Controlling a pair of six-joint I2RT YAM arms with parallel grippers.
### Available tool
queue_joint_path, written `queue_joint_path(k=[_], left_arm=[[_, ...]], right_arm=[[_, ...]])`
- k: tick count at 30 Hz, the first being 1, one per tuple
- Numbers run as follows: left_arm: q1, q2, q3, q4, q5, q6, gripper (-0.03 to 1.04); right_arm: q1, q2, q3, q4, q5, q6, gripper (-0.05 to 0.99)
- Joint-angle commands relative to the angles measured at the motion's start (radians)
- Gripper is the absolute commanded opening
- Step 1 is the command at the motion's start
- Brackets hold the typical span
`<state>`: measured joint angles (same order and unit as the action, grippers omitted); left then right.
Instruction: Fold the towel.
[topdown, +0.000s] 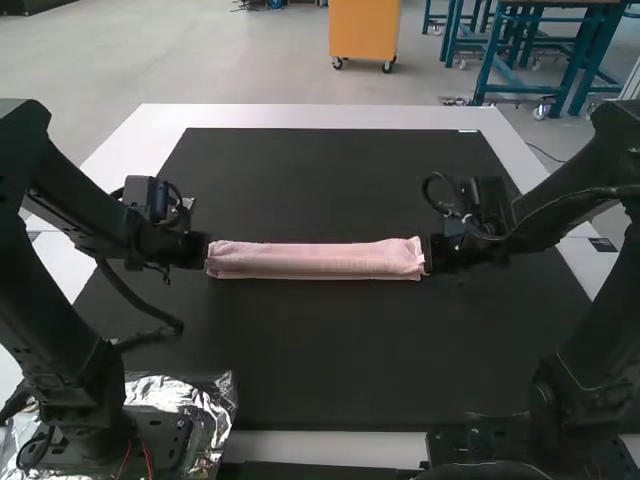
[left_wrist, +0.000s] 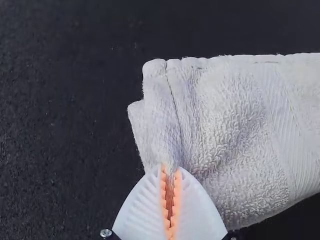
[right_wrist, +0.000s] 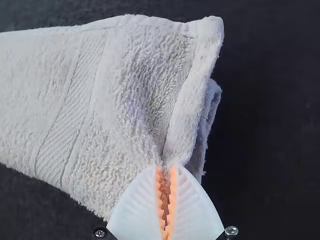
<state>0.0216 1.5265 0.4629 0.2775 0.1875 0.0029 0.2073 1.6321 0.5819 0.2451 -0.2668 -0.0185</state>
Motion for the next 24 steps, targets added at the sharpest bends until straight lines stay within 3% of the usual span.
queue_joint_path(k=[1,3,4,5,7,9,15,24], left_arm=[[0.011,-0.034,-0.035,0.038,-0.037,0.000,0.08],[0.011,-0.034,-0.038,0.037,-0.039,0.003,0.45],[0.009,-0.034,-0.036,0.034,-0.039,0.003,0.55],[0.011,-0.037,-0.035,0.034,-0.039,0.000,0.59],[0.014,-0.049,-0.030,0.034,-0.037,-0.004,0.77],[0.014,-0.071,-0.027,0.035,-0.036,-0.021,0.96],[0.015,-0.146,-0.021,0.071,-0.037,-0.061,0.98],[0.015,-0.160,-0.029,0.071,-0.036,-0.061,0.97]], right_arm=[[-0.003,0.025,-0.005,0.006,0.018,0.003,0.10],[-0.011,0.025,-0.002,0.003,0.021,0.003,0.40],[-0.013,0.023,0.006,0.002,0.024,0.005,0.58],[-0.013,0.018,0.015,-0.009,0.023,0.005,0.67],[-0.013,-0.003,0.032,-0.043,0.024,0.002,0.81],[-0.009,-0.037,0.041,-0.050,0.023,0.006,0.86],[-0.002,-0.072,0.045,-0.049,0.026,0.015,0.89],[0.027,-0.014,0.045,0.000,0.035,0.015,0.90]])
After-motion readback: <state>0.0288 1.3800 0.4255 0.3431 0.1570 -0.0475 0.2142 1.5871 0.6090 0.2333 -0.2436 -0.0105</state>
